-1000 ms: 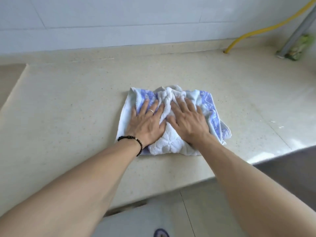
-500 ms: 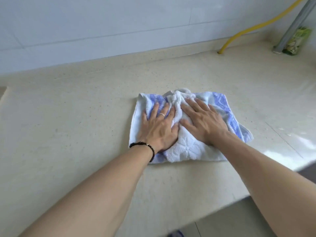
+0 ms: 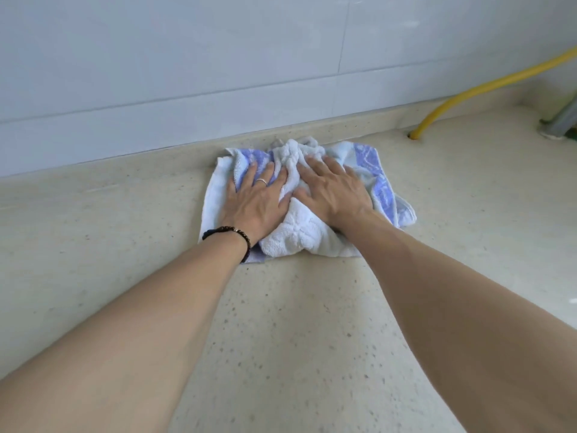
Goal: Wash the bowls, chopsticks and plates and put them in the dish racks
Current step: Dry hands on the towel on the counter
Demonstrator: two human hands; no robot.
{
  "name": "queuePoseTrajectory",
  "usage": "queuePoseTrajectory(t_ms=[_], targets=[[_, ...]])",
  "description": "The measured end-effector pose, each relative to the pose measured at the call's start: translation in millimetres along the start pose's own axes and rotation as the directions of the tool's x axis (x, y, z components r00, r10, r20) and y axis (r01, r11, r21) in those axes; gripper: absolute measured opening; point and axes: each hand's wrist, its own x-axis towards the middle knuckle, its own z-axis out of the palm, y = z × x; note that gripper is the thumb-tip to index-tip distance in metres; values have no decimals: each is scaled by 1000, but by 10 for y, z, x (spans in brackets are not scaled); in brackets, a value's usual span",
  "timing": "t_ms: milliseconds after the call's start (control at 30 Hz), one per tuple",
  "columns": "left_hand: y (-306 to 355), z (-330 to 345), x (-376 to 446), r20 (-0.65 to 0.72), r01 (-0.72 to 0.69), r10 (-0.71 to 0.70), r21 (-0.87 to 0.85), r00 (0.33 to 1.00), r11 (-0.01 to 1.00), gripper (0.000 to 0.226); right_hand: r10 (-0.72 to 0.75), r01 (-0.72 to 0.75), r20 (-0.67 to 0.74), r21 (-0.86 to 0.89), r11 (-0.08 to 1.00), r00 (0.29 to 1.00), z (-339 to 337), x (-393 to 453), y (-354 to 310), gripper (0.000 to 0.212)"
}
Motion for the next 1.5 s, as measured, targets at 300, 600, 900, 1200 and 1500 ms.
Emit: queuePoseTrajectory(t_ms=[300,600,900,1200,1500], targets=[[751,162,-1523,52,-46,43,46,998,998,61,22,-23,17,52,998,1000,8,-1808,-39,71],[1667,450,-3232,117,-143,137,43,984,989,88,104,-109,91,50,993,990,78,-3806,49,87],[1504,358,-1866,49,-32,34,-52,998,998,59,73,-74,54,20,997,996,-49,-2452,570,79],[1255,245,375,24,52,-52,-1,998,999,55,-21,21,1,-28,999,1000,-126,-243,1331,59],[1602,296,-256,12,64,-63,-40,998,997,52,-24,24,-1,68,997,1000,-190,-966,1300,84]])
